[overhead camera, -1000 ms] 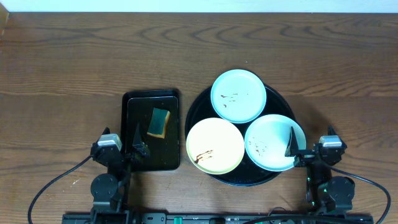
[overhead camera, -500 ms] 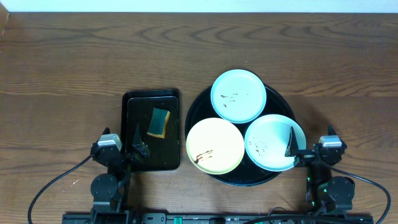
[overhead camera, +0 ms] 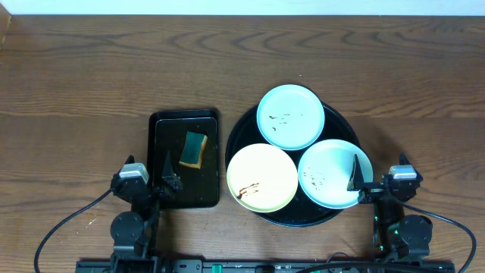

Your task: Clean dirty plates on tray and stack at the side

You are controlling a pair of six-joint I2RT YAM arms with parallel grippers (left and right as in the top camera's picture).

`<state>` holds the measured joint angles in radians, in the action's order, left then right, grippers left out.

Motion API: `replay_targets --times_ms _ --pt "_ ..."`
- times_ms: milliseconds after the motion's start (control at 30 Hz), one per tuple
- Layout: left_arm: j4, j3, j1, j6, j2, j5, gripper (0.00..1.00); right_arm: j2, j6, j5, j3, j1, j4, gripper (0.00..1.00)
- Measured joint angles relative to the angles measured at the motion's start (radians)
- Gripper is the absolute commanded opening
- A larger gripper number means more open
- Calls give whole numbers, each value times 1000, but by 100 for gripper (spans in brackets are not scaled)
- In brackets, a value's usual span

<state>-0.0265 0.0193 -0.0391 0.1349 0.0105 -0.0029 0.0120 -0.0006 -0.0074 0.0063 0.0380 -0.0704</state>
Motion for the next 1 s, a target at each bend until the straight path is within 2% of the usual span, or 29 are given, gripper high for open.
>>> replay_targets --times_ms 267,367,533,667,1000 --pt "-40 26 0 0 62 19 91 0 0 0 0 0 0 99" --pt "-56 74 0 0 154 19 91 1 0 0 0 0 0 99" --pt "-134 287 0 -5 399 53 91 1 0 0 0 0 0 99" --pt "-272 504 0 -9 626 120 91 1 0 0 0 0 0 99" --pt "-832 991 -4 -39 1180 261 91 2 0 0 0 1 0 99"
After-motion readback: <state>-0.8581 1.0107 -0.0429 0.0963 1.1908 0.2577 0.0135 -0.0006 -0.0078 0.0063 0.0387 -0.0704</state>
